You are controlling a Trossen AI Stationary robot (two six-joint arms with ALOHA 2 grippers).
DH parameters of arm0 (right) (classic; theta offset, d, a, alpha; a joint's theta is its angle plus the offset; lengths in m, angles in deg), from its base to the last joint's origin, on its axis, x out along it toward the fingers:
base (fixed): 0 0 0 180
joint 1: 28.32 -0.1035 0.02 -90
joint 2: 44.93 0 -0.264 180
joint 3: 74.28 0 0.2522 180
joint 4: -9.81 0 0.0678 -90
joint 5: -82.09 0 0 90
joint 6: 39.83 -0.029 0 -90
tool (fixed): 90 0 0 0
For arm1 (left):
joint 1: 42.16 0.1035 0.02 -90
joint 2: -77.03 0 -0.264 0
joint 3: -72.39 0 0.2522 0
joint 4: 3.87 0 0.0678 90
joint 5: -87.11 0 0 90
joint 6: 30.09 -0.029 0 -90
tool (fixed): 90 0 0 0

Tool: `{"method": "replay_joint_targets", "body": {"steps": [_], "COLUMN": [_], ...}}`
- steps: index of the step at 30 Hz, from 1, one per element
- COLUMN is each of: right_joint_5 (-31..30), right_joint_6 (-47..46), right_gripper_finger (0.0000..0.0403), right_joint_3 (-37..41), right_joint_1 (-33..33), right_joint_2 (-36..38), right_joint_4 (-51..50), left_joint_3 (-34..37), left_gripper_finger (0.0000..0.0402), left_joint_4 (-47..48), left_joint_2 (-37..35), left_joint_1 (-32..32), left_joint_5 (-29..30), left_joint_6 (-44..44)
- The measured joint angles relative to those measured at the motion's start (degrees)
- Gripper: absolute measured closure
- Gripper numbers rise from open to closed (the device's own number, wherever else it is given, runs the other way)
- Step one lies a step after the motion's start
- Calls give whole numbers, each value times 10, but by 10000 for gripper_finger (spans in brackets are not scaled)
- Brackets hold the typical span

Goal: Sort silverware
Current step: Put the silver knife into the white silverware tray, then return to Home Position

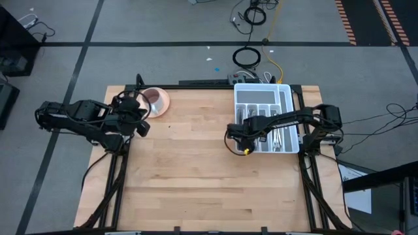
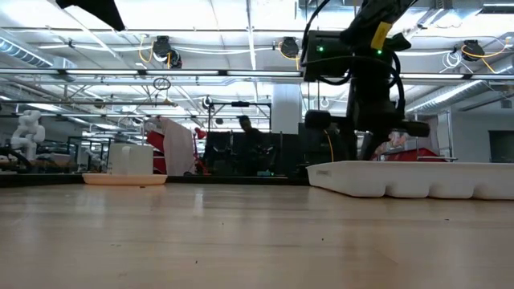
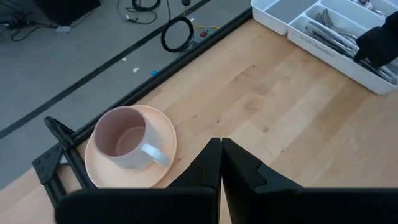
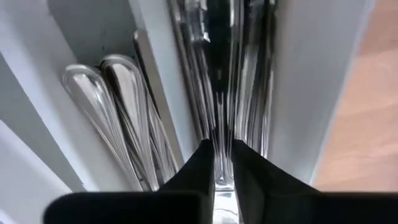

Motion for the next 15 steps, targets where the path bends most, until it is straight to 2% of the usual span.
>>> {"method": "replay_joint_targets", "body": {"steps": [9,15], "right_joint_5": [-1,-1], "right_joint_6": [-111,-220], "right_gripper_finger": [279,258], "right_joint_3": [0,-26], "right_joint_1": [-1,0], "right_joint_2": [17,90], "right_joint_4": [-35,-50], "left_joint_3": [0,0], "left_gripper_finger": [388,388], "left_joint_4": [0,-47], "left_joint_2": [0,0], "left_joint_1": [0,0], "left_joint_5": [0,15], "left_joint_6": [0,-2]}}
